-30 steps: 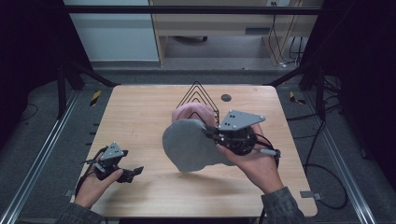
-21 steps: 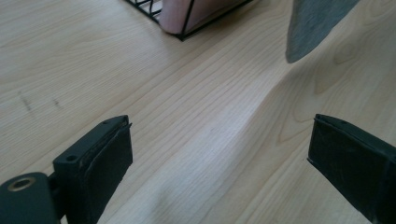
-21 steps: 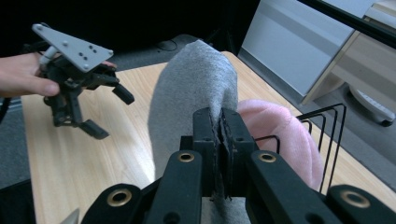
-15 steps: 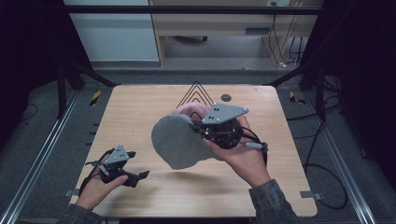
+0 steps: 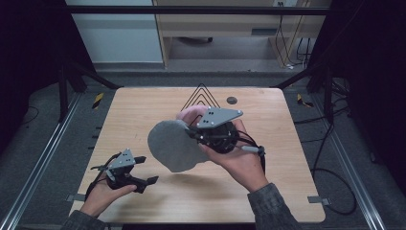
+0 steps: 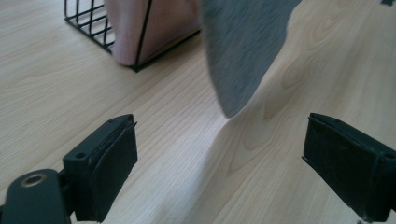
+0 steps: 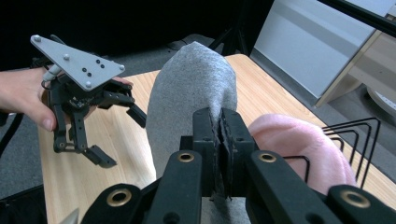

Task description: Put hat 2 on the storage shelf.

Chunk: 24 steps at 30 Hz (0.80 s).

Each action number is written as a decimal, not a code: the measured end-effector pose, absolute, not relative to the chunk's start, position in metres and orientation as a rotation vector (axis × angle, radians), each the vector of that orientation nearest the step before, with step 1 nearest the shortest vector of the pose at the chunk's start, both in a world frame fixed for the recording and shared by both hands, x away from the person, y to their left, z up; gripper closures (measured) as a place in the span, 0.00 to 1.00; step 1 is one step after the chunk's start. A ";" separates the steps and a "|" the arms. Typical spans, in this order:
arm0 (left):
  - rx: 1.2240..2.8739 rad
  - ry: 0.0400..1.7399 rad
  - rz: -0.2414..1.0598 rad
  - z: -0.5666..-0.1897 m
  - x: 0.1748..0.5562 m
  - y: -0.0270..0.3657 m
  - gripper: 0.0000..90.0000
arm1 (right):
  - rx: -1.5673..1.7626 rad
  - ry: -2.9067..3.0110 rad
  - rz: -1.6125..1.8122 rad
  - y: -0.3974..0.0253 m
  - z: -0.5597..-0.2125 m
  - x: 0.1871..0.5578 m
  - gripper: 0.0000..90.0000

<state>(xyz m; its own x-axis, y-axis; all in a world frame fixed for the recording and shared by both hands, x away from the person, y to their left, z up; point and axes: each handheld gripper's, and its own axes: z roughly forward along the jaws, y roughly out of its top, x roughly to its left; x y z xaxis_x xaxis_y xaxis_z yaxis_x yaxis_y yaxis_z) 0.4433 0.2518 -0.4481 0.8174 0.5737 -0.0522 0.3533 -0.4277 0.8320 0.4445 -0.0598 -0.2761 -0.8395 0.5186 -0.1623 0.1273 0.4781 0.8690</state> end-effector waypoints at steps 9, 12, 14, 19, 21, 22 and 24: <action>2.038 0.664 0.297 -0.446 0.442 0.249 0.18 | 0.520 2.341 1.326 -0.048 -0.276 0.444 0.96; 1.987 0.668 0.253 -0.444 0.444 0.249 0.30 | 0.514 2.349 1.327 -0.045 -0.279 0.444 0.96; 1.982 0.665 0.259 -0.443 0.445 0.248 0.37 | 0.513 2.351 1.327 -0.044 -0.280 0.445 0.96; 1.956 0.663 0.250 -0.440 0.446 0.241 0.67 | 0.525 2.363 1.312 -0.044 -0.285 0.448 0.96; 1.934 0.656 0.224 -0.439 0.445 0.229 0.78 | 0.534 2.368 1.310 -0.044 -0.287 0.448 0.96; 1.934 0.656 0.224 -0.439 0.445 0.229 0.82 | 0.534 2.368 1.310 -0.044 -0.287 0.448 0.96; 1.961 0.632 0.230 -0.438 0.442 0.223 0.91 | 0.544 2.362 1.309 -0.047 -0.290 0.449 0.96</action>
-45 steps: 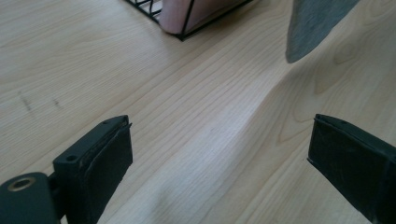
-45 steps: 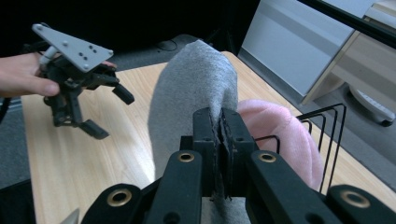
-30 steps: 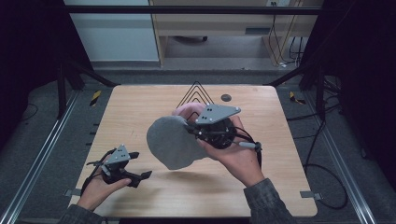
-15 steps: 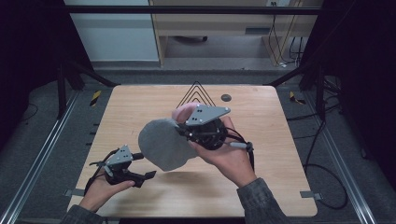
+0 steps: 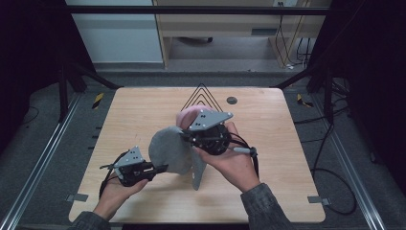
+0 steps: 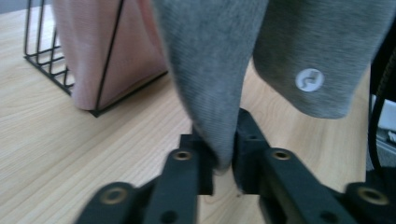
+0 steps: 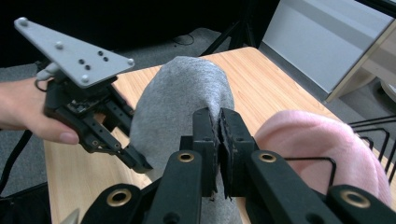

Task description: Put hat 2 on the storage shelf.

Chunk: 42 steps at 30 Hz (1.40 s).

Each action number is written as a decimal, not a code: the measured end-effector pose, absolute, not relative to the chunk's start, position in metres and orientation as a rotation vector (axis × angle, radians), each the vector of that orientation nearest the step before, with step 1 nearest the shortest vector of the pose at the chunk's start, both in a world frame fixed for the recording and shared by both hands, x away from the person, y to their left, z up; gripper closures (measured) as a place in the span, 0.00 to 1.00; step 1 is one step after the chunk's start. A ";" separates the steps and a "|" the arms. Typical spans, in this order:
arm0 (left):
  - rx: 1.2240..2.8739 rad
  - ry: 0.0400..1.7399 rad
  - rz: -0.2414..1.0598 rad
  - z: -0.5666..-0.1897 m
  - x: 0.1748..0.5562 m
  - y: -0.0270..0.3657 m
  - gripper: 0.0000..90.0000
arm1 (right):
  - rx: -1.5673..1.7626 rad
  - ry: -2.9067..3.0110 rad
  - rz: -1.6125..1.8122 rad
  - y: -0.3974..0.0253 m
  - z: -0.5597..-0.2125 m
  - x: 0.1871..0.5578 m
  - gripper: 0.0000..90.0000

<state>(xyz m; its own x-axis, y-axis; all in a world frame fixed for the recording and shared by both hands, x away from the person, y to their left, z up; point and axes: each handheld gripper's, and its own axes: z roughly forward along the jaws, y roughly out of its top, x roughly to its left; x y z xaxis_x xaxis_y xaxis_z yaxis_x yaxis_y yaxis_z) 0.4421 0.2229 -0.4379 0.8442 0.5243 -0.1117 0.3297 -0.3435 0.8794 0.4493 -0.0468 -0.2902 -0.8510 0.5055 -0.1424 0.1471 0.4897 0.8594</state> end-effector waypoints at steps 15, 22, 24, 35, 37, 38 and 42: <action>1.956 0.668 0.314 -0.419 0.439 0.224 0.96 | 0.656 2.344 1.308 -0.083 -0.310 0.453 0.96; 1.994 0.646 0.355 -0.401 0.444 0.213 0.96 | 0.679 2.321 1.314 -0.096 -0.310 0.455 0.96; 2.016 0.644 0.365 -0.391 0.448 0.207 0.96 | 0.695 2.311 1.321 -0.103 -0.307 0.455 0.96; 2.060 0.618 0.377 -0.342 0.464 0.189 0.96 | 0.728 2.258 1.360 -0.129 -0.284 0.457 0.96; 2.062 0.617 0.374 -0.334 0.467 0.187 0.96 | 0.738 2.249 1.371 -0.134 -0.281 0.458 0.96; 2.065 0.613 0.372 -0.331 0.468 0.186 0.96 | 0.740 2.247 1.373 -0.135 -0.280 0.458 0.96; 2.073 0.610 0.366 -0.321 0.476 0.183 0.96 | 0.745 2.243 1.379 -0.140 -0.273 0.462 0.96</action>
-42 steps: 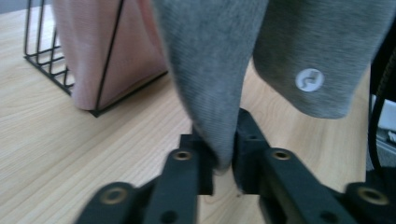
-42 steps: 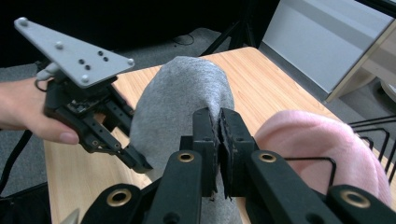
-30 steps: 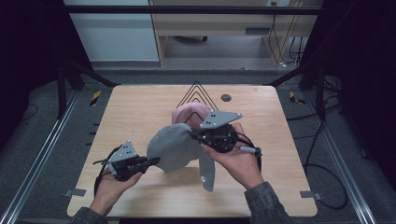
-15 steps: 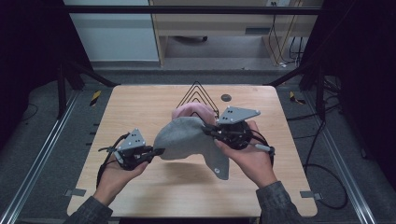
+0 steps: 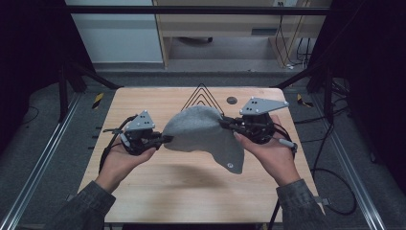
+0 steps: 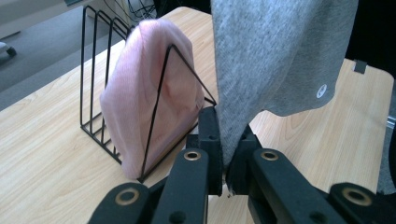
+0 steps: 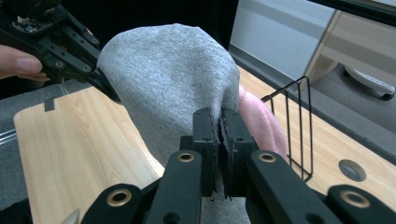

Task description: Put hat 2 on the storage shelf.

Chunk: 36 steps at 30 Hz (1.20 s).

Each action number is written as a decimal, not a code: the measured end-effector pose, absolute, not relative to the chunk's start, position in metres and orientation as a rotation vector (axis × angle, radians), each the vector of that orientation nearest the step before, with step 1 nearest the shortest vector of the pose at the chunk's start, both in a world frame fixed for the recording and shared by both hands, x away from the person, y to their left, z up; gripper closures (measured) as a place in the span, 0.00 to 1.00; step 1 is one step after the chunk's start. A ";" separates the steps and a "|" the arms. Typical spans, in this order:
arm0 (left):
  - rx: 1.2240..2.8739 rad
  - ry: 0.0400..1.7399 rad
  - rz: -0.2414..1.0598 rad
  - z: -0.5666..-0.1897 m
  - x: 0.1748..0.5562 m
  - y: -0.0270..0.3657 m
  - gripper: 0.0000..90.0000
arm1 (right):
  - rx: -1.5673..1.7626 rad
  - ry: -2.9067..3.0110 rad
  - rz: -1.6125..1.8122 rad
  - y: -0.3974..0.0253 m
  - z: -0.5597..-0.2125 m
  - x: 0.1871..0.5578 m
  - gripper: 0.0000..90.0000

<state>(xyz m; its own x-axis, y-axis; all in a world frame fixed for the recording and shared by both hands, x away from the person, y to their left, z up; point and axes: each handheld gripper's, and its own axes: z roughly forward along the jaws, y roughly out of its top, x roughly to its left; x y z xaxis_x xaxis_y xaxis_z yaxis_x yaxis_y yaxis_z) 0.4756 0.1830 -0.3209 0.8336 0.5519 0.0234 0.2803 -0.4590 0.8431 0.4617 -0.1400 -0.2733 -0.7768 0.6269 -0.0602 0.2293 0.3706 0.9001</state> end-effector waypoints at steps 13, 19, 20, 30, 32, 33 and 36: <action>2.062 0.602 0.395 -0.298 0.481 0.179 0.96 | 0.746 2.218 1.384 -0.142 -0.249 0.471 0.96; 2.063 0.601 0.399 -0.287 0.478 0.180 0.96 | 0.749 2.221 1.381 -0.142 -0.244 0.469 0.96; 2.061 0.603 0.400 -0.284 0.479 0.180 0.96 | 0.749 2.220 1.384 -0.142 -0.242 0.470 0.96; 2.043 0.616 0.410 -0.255 0.497 0.175 0.96 | 0.775 2.189 1.395 -0.143 -0.217 0.492 0.96; 2.032 0.613 0.409 -0.250 0.501 0.174 0.96 | 0.782 2.177 1.403 -0.144 -0.211 0.499 0.96; 2.027 0.612 0.408 -0.246 0.503 0.173 0.96 | 0.785 2.172 1.409 -0.145 -0.208 0.502 0.96; 2.020 0.606 0.411 -0.238 0.509 0.170 0.96 | 0.796 2.141 1.439 -0.149 -0.196 0.516 0.96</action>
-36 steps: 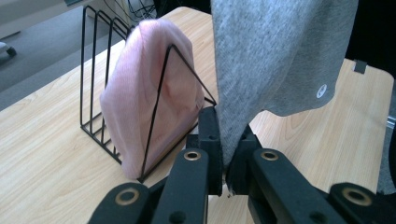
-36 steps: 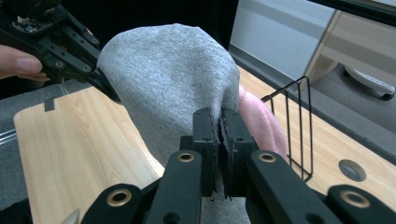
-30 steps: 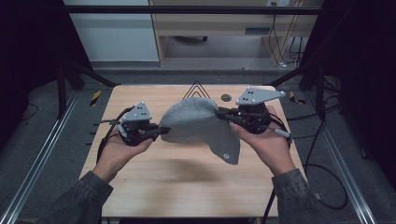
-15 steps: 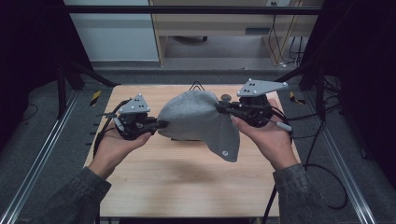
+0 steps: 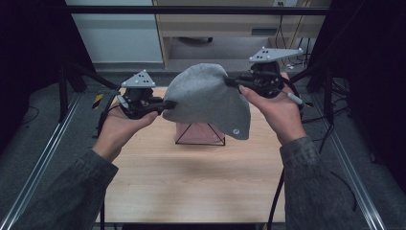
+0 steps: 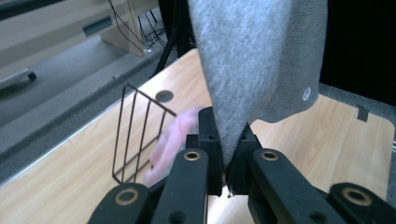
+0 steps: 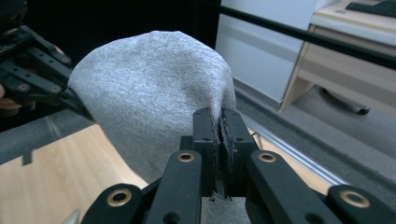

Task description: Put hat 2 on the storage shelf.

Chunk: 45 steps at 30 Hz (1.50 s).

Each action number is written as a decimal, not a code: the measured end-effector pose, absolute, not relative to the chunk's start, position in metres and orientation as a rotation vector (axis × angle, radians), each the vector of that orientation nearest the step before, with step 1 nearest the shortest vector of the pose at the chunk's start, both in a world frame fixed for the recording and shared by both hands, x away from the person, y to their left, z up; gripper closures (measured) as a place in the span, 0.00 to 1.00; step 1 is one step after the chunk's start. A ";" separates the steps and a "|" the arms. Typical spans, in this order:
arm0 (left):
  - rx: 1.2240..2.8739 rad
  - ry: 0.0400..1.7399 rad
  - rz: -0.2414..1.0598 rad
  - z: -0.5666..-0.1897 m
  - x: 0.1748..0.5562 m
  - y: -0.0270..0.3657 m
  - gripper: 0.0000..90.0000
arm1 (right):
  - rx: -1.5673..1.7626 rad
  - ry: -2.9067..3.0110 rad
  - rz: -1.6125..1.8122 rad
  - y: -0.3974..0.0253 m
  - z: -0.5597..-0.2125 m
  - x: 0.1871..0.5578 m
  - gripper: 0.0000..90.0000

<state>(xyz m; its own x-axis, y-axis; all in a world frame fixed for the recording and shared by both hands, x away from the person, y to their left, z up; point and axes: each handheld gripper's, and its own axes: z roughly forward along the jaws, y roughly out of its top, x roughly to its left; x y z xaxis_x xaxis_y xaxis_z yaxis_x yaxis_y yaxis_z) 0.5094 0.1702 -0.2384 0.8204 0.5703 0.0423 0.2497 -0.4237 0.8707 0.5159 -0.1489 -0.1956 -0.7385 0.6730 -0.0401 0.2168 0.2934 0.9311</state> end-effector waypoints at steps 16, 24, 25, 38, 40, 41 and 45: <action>1.964 0.603 0.505 -0.214 0.553 0.166 0.96 | 0.819 2.078 1.462 -0.146 -0.172 0.578 0.96; 1.932 0.630 0.542 -0.216 0.577 0.166 0.96 | 0.840 2.048 1.485 -0.143 -0.175 0.605 0.96; 1.932 0.630 0.542 -0.216 0.577 0.166 0.96 | 0.838 2.045 1.487 -0.143 -0.175 0.608 0.96; 1.937 0.649 0.566 -0.228 0.598 0.164 0.96 | 0.857 2.070 1.438 -0.139 -0.193 0.640 0.96; 1.940 0.653 0.559 -0.231 0.601 0.163 0.96 | 0.858 2.073 1.432 -0.139 -0.194 0.641 0.96; 1.939 0.660 0.555 -0.234 0.603 0.162 0.96 | 0.864 2.077 1.422 -0.138 -0.197 0.643 0.96; 1.966 0.668 0.565 -0.245 0.608 0.159 0.96 | 0.877 2.090 1.393 -0.138 -0.204 0.648 0.96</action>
